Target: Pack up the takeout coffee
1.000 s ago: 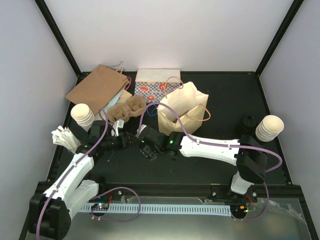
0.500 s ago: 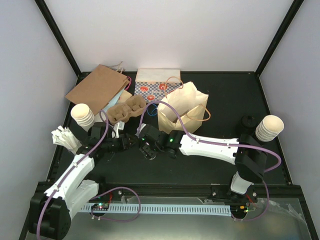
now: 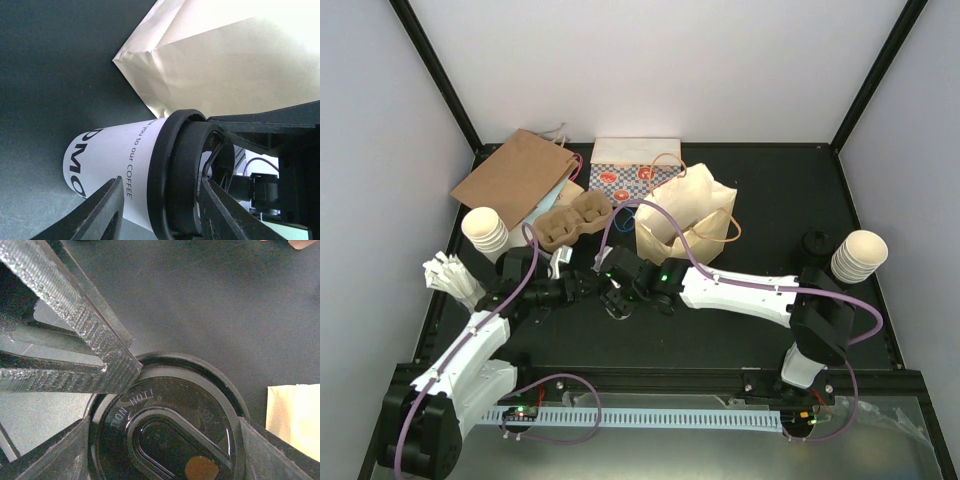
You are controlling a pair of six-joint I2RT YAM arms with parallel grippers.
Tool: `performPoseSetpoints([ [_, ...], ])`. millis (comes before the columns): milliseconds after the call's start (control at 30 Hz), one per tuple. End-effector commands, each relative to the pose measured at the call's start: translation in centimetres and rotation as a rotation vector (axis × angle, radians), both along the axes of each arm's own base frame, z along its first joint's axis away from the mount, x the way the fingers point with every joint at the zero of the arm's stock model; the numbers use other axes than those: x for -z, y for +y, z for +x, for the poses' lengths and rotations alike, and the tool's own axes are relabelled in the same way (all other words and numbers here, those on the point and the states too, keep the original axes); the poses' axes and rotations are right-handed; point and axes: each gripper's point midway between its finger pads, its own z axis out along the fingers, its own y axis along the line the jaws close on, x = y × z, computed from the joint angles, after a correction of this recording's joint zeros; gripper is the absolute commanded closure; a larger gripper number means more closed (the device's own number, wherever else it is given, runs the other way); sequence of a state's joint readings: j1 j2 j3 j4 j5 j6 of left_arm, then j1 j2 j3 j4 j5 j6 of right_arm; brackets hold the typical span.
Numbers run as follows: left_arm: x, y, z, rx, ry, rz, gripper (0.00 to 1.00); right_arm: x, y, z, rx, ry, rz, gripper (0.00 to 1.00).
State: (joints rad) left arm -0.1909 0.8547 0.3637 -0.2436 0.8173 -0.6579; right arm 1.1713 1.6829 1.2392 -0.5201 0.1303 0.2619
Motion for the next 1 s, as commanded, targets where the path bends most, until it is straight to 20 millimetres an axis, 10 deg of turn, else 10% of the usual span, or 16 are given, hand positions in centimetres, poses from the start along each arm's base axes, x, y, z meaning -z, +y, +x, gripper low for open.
performPoseSetpoints([
  [0,-1.0,-0.5,-0.1,0.031,-0.036,-0.047,0.57,6.5,-5.6,-4.6,-0.078,0.204,-0.286,0.25],
  [967,0.7,-2.0,-0.7,0.113,0.031,-0.086,0.64,5.7,-6.6,-5.2,-0.139,0.212,-0.338,0.26],
])
